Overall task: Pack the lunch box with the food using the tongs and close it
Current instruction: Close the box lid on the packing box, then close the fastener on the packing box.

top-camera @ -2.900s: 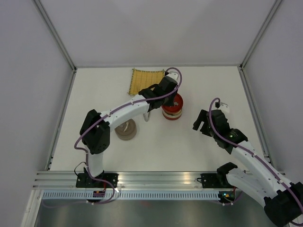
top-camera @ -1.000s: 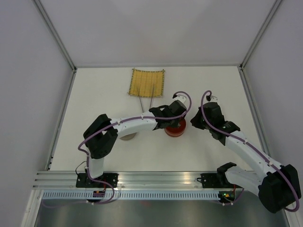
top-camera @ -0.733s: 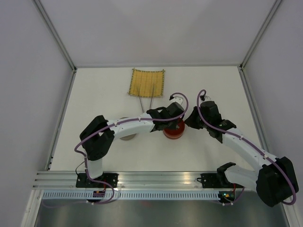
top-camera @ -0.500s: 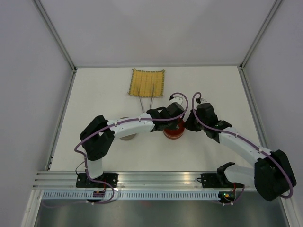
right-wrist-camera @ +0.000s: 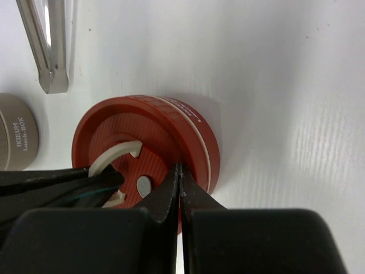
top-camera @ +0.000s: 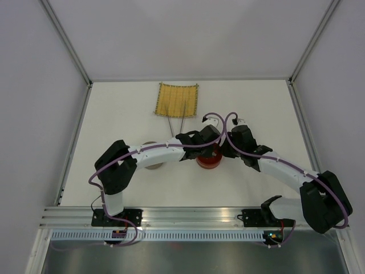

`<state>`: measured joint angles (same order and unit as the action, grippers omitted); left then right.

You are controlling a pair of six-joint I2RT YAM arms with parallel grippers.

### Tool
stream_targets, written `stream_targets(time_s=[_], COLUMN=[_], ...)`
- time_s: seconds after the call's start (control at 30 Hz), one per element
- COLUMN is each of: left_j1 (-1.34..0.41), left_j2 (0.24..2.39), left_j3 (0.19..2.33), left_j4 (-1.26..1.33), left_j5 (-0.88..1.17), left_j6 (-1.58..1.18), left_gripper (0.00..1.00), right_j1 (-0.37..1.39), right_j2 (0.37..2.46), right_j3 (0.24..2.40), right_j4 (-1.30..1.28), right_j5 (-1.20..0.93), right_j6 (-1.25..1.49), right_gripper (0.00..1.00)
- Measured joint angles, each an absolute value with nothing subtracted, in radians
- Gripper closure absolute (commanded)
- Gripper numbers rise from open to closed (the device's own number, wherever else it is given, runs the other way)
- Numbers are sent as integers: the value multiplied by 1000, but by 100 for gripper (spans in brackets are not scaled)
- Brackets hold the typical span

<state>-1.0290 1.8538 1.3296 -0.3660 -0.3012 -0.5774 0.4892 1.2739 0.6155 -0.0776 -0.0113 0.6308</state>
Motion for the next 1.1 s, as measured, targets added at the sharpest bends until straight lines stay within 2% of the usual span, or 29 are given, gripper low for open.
stream_targets(time_s=[0.07,0.13,0.17,0.23,0.27,0.43,0.47,0.63,0.83,1.0,1.1], left_j1=[-1029,-1029,-1029,-1029,-1030,-1045,-1048,-1050,-1045,-1031,-1009], left_j2=[1838,1815,1800,1775,1765,1735,1729,1692,1632,1495,1382], left_j3=[1302,1258,1232,1188,1174,1150,1147,1121,1101,1084,1076], left_j4=[-338,-300,-279,-244,-236,-229,-233,-304,-375,-414,-426], left_j5=[-295,-281,-274,-257,-250,-218,-215,-228,-243,-279,-304], left_j6=[-594,-617,-631,-648,-654,-669,-668,-665,-662,-654,-649], left_gripper=[96,91,85,78,70,50,42,30,24,15,14], right_j1=[492,495,495,495,495,495,495,495,494,493,493], right_j2=[1246,1223,1209,1187,1180,1171,1165,1100,997,950,951], right_j3=[616,615,611,605,602,601,601,620,704,743,743], right_j4=[-123,-155,-162,-173,-174,-180,-185,-224,-263,-284,-295], right_j5=[-1,1,2,1,1,-5,-4,-11,1,8,-4], right_j6=[631,632,631,627,623,600,595,583,577,570,563], right_gripper=[99,99,99,99,98,97,97,89,79,68,66])
